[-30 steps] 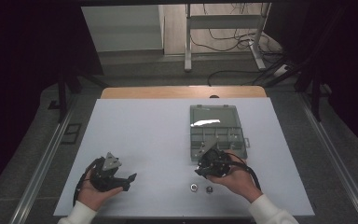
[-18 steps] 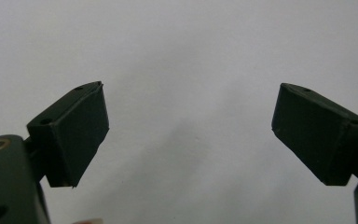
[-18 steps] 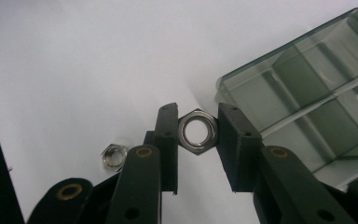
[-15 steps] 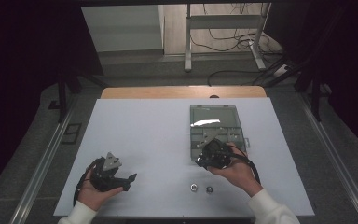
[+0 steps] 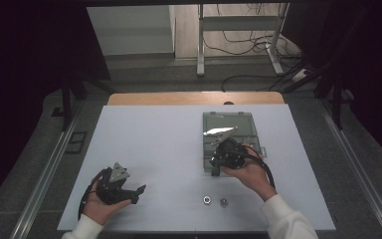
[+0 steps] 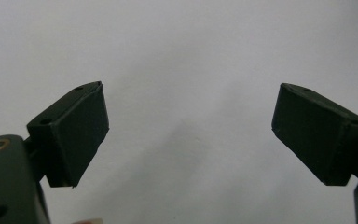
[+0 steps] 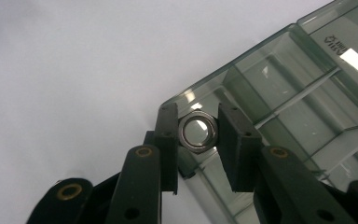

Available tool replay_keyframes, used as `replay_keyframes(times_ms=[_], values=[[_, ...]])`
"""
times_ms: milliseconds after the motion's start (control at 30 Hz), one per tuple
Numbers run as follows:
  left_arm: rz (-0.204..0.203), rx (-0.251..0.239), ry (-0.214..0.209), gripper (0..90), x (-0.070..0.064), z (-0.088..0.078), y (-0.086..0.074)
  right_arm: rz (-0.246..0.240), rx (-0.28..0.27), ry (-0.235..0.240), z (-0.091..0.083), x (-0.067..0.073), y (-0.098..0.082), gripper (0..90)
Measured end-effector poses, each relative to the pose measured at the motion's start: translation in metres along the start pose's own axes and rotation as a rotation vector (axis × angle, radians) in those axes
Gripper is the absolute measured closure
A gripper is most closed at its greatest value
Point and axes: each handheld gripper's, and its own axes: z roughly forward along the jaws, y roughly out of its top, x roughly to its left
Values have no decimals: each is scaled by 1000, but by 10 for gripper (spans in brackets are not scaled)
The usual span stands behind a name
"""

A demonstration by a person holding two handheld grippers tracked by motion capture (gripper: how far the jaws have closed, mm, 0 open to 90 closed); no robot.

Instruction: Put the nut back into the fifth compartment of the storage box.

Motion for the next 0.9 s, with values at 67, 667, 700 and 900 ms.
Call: replay_keyframes(times_ms=[67, 667, 700, 900], values=[[0, -1, 0, 112, 0, 0, 0, 6, 0, 0, 2, -2, 2, 700], [-2, -6, 0, 113, 0, -1, 0, 20, -9, -37, 17, -13, 15, 699], [-2, -6, 0, 112, 0, -1, 0, 20, -6, -41, 19, -14, 15, 699], [-3, -5, -2, 113, 0, 0, 0, 13, 25, -49, 28, -14, 15, 699]])
